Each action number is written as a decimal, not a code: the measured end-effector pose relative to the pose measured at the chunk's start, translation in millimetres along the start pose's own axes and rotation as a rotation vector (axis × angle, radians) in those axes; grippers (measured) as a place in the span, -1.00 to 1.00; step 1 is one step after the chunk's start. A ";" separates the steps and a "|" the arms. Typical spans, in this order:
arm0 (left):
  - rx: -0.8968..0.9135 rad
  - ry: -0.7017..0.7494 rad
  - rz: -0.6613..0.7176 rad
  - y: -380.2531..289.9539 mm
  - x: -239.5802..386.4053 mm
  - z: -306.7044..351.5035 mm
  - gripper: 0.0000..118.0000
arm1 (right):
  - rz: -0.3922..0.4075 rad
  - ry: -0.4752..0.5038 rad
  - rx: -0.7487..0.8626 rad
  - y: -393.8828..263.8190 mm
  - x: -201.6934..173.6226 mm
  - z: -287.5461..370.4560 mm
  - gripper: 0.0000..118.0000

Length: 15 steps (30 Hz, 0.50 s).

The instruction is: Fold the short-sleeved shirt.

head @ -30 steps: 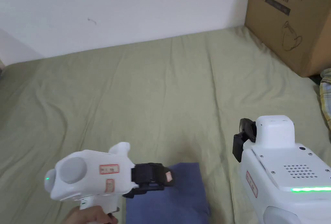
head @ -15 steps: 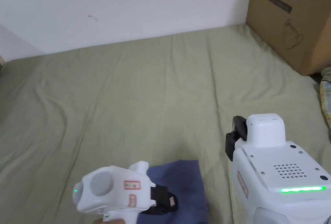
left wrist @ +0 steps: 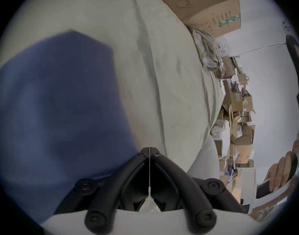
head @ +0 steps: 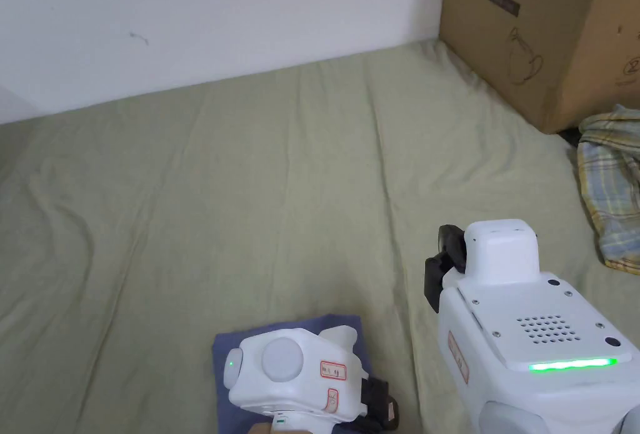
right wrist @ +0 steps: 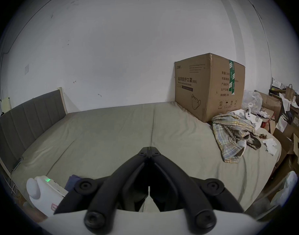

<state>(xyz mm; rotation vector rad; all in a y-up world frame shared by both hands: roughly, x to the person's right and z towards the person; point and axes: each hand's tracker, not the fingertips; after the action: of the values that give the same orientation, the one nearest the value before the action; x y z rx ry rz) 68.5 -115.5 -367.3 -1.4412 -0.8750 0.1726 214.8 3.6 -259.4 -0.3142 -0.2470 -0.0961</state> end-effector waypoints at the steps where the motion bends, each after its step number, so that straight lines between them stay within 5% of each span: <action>1: -0.007 0.012 -0.013 -3.1 2.8 -3.8 -1.00 | 0.004 -0.005 0.001 -0.4 1.2 1.2 -1.00; 8: 0.084 -0.015 -0.062 -15.5 6.6 44.6 -1.00 | 0.028 -0.007 -0.024 10.8 3.0 5.3 -1.00; 15: 0.322 -0.030 0.052 -47.1 -54.1 152.5 -1.00 | 0.133 0.142 -0.121 46.5 -35.9 -1.0 -1.00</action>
<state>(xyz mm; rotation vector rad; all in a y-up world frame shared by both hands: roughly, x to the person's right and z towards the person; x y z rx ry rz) -80.3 -36.2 -364.3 -1.1628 -0.7939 0.3584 186.5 49.3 -283.1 -0.4411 -0.0791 -0.0022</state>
